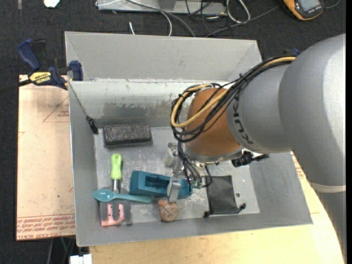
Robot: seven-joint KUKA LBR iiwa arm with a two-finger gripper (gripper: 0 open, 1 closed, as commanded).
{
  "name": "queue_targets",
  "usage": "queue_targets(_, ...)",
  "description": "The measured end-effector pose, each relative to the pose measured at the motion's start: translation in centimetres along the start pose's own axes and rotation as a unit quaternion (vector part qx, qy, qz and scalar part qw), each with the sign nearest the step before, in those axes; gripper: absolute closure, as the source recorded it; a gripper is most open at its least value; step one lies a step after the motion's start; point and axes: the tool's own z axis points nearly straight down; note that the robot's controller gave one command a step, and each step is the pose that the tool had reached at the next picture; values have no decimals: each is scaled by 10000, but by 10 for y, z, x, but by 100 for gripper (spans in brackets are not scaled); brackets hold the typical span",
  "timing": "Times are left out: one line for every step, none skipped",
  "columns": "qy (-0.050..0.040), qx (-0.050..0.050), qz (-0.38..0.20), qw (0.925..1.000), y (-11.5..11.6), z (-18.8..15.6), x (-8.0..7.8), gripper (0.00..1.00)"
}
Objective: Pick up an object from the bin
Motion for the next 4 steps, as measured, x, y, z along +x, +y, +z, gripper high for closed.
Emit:
queue_targets(-143, -110, -316, 9993, 8, -1, 33, 100)
queue_targets(-143, -110, -316, 9993, 8, -1, 33, 100)
queue_targets(-48, -66, -417, 9991, 6, -46, 40, 100)
queue_targets(-116, -96, -267, 9995, 24, -125, 55, 100)
